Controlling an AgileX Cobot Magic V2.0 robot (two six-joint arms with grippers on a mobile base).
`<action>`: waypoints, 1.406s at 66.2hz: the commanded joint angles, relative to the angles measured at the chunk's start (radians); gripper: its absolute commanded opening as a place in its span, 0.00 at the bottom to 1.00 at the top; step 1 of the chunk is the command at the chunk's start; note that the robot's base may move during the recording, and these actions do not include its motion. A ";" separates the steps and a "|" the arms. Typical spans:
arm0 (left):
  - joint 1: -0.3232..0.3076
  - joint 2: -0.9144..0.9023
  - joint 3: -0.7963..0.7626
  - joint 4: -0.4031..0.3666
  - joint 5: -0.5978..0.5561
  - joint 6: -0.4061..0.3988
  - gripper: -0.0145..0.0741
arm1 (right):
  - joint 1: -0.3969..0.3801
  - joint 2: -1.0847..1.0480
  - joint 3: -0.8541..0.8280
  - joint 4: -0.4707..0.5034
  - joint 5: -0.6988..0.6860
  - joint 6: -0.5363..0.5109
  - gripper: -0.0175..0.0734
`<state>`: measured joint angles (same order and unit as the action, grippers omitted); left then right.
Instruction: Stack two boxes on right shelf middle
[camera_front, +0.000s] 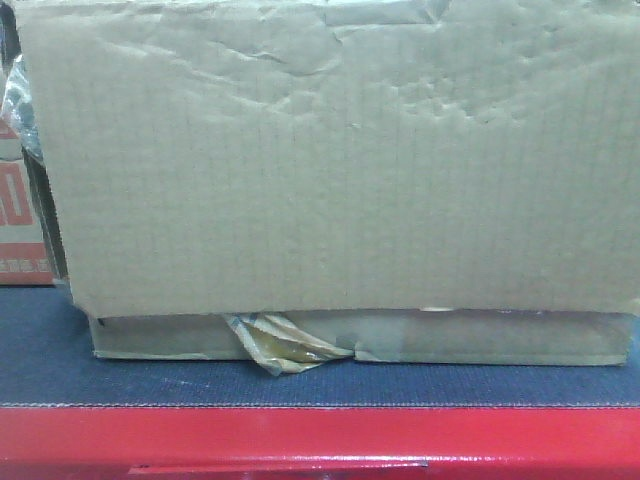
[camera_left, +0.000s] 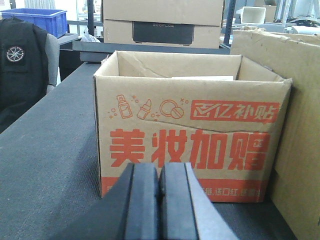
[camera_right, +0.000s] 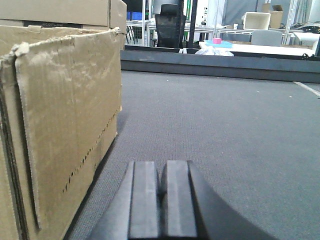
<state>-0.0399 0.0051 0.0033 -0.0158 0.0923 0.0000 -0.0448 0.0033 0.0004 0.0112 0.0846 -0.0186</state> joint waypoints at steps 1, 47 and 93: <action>-0.001 -0.005 -0.003 0.004 -0.012 0.000 0.05 | -0.006 -0.003 0.000 0.000 -0.017 0.001 0.01; -0.001 -0.005 -0.003 0.016 -0.052 0.000 0.05 | -0.006 -0.003 0.000 0.000 -0.017 0.001 0.01; -0.001 0.602 -0.760 -0.031 0.557 0.000 0.05 | -0.006 -0.003 0.000 0.000 -0.017 0.001 0.01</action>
<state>-0.0399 0.4923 -0.6841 -0.0412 0.6015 0.0000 -0.0448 0.0033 0.0004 0.0112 0.0846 -0.0186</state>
